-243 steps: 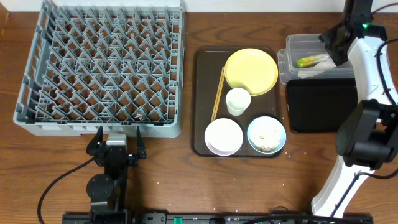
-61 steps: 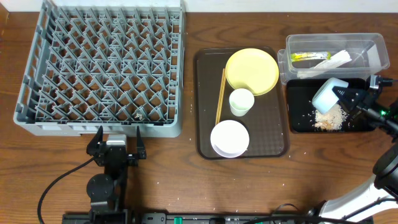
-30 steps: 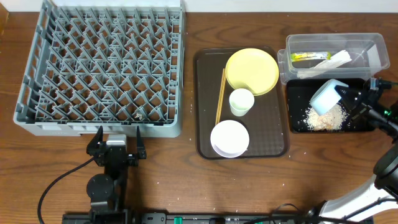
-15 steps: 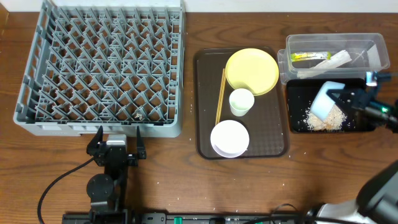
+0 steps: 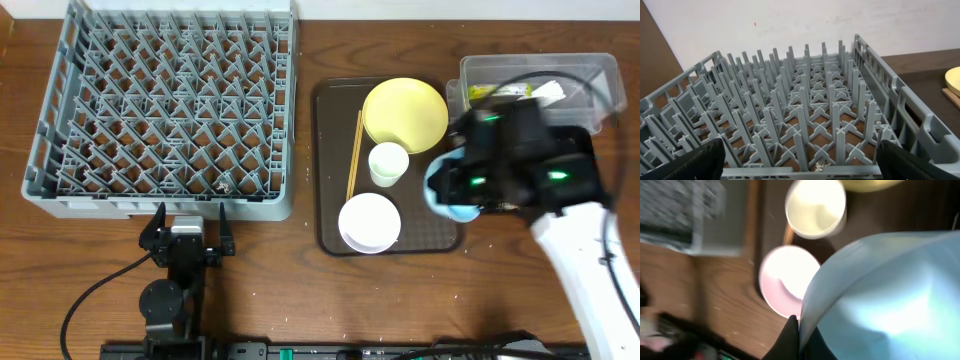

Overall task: Sort waste into correct bins and load items into the dishwasher
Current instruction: 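Return the emptied blue bowl to the brown tray with the right gripper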

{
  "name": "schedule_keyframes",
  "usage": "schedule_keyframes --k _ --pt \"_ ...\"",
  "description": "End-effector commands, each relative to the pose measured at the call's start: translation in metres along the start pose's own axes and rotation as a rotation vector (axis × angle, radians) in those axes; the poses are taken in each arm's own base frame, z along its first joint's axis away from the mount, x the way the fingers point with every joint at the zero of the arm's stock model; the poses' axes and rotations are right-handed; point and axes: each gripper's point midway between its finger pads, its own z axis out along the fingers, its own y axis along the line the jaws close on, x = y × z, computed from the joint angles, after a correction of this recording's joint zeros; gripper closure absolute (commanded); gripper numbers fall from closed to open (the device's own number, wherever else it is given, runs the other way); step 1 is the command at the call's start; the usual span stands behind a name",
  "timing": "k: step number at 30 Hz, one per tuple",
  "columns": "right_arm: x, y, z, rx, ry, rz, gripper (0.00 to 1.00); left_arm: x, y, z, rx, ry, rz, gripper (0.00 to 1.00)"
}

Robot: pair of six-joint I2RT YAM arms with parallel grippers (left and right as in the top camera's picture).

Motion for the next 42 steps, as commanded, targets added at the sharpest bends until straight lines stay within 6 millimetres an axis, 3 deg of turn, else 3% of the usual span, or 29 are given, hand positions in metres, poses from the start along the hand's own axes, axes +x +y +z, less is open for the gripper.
schedule_keyframes --k 1,12,18,24,30,34,42 --pt "0.003 -0.022 0.022 0.27 0.004 0.059 0.99 0.015 -0.005 0.001 0.02 0.043 0.012 0.02" --pt "0.026 -0.034 0.094 0.359 0.238 0.074 0.99 0.015 -0.005 0.001 0.02 0.043 0.012 0.02" --pt "0.03 -0.039 0.117 0.379 0.283 0.07 0.99 0.015 -0.005 0.001 0.02 0.043 0.012 0.02" --pt "0.029 -0.043 0.127 0.391 0.287 0.07 0.99 0.015 -0.005 0.001 0.02 0.043 0.012 0.02" --pt "0.027 -0.044 0.128 0.396 0.275 0.066 0.97 0.015 -0.005 0.001 0.02 0.043 0.012 0.02" --pt "0.027 -0.044 0.128 0.396 0.275 0.066 0.91 0.015 -0.005 0.001 0.02 0.043 0.012 0.02" --pt "0.027 -0.044 0.128 0.395 0.274 0.066 0.91 0.015 -0.005 0.001 0.02 0.043 0.012 0.02"
